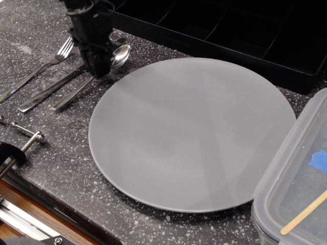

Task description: Put spoon on plate

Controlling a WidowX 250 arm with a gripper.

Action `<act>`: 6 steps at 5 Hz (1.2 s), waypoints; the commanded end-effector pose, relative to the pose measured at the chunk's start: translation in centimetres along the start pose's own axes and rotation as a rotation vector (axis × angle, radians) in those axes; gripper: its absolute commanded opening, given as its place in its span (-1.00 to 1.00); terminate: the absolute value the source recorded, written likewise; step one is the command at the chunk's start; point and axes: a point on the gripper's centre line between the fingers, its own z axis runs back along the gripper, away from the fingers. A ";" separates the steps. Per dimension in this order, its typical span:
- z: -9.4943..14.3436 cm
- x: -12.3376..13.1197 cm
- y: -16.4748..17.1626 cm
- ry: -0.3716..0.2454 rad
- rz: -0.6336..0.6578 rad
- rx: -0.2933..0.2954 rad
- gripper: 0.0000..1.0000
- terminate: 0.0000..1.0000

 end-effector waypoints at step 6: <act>-0.9 2.5 -18.4 -0.157 0.090 -0.178 -1.00 -1.00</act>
